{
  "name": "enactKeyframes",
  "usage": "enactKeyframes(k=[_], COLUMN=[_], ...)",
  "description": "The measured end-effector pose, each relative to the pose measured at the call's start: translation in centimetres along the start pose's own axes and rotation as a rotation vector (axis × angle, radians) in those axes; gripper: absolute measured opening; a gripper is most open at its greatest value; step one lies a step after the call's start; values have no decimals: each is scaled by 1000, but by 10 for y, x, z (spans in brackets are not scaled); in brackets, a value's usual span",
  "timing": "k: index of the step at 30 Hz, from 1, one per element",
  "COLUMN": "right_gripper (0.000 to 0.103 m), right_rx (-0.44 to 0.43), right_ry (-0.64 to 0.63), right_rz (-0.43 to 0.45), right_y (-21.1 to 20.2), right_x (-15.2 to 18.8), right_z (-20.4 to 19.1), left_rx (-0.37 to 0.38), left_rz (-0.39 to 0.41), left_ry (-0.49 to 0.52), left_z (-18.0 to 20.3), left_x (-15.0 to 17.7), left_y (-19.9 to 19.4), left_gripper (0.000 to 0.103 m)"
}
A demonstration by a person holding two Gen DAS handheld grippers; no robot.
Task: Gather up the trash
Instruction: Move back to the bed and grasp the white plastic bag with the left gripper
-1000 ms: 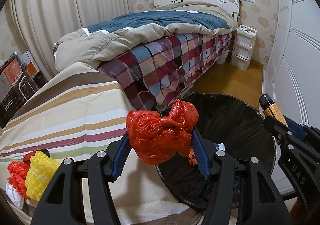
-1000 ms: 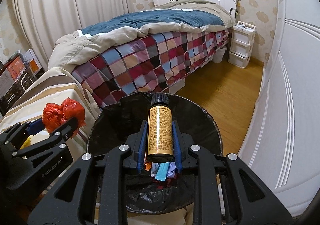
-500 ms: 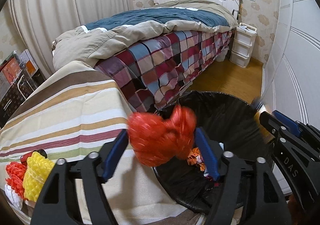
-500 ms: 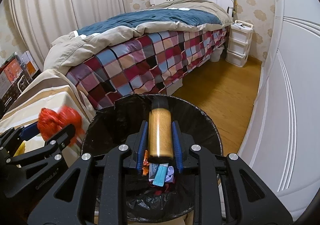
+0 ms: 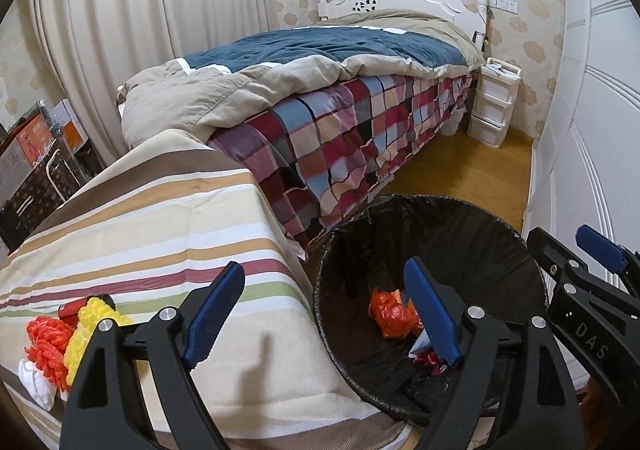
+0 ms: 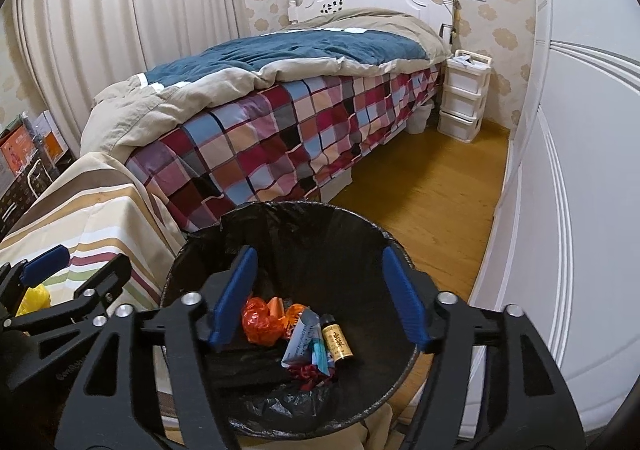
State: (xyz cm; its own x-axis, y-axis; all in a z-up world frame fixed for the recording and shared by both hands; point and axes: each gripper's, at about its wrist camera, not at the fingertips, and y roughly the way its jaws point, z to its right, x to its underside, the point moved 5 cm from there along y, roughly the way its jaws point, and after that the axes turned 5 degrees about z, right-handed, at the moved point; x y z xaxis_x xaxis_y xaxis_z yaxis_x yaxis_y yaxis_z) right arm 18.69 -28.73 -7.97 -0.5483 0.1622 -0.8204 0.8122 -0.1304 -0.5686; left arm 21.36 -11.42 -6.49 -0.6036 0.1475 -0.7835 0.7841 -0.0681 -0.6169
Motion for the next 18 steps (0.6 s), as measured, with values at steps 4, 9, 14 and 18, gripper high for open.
enactKeyframes(k=[4, 9, 14, 18], right_gripper=[77, 79, 80, 80], right_rx=[1, -6, -29, -64], right_ry=[-6, -5, -19, -23], right_rz=[1, -2, -6, -15], right_y=[-6, -16, -31, -42], right_x=[0, 4, 13, 22], right_z=[-1, -6, -21, -37], left_rx=[-22, -32, -59, -91], left_rz=[6, 8, 9, 8], left_ry=[-16, -32, -43, -71], left_z=[-9, -24, -45, -69], left_x=[-1, 3, 13, 25], left_y=[-10, -25, -43, -58], left_gripper=[85, 87, 87, 87])
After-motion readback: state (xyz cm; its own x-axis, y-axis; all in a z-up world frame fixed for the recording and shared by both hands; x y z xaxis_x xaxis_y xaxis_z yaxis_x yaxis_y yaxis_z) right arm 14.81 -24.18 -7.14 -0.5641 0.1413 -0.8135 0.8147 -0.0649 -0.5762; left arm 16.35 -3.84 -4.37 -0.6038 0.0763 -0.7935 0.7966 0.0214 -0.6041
